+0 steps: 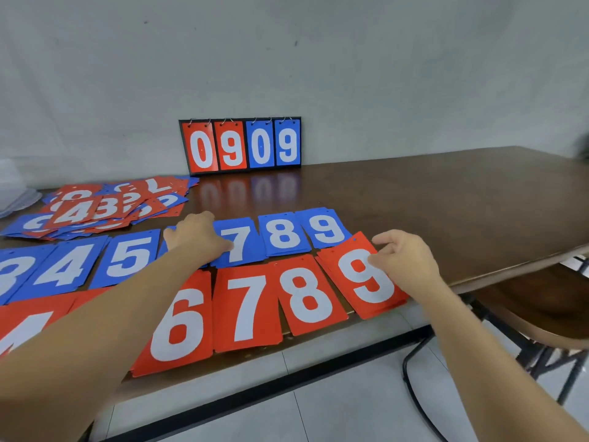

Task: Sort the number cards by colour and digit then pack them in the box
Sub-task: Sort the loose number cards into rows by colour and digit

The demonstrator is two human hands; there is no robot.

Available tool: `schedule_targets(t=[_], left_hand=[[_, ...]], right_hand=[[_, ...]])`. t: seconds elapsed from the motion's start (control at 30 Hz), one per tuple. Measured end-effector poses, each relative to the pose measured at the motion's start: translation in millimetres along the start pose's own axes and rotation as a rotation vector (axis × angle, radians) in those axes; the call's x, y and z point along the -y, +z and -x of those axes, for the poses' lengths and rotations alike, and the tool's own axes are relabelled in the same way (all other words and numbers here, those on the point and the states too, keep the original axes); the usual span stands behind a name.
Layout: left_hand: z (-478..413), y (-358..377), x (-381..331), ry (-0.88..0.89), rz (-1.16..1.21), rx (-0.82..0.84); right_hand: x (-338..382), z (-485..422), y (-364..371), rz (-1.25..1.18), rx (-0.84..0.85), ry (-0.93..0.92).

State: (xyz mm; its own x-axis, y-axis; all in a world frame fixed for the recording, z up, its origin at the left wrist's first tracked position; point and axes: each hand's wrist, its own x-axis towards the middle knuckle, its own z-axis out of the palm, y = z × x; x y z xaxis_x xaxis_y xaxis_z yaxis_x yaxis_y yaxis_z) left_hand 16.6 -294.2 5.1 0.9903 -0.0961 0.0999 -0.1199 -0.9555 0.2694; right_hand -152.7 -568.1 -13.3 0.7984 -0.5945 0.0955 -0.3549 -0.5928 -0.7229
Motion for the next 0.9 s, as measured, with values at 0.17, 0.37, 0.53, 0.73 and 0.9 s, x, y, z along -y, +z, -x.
schedule_targets(t=[0.17,0.37,0.53,0.73,0.9], left_hand=[[0.4,2.4,10.9,0.034,0.069,-0.050],[9.4,-0.7,17.4,0.070,0.150,-0.090],[13.8,-11.4,34.0,0.074,0.139,-0.105],[5.9,-31.4,78.8,0.072,0.072,-0.134],[-6.8,-48.5,125.7,-0.006,0.029,-0.126]], right_hand=[[-1.2,8.1,12.6,0.268,-0.104,-0.114],[14.2,14.2,19.4,0.126,-0.047,-0.171],[47.5,9.0,30.5,0.085,0.034,-0.243],[110.3,-6.0,63.0,0.102,0.130,-0.348],[171.1,-14.4,108.5,0.142,0.180,-0.439]])
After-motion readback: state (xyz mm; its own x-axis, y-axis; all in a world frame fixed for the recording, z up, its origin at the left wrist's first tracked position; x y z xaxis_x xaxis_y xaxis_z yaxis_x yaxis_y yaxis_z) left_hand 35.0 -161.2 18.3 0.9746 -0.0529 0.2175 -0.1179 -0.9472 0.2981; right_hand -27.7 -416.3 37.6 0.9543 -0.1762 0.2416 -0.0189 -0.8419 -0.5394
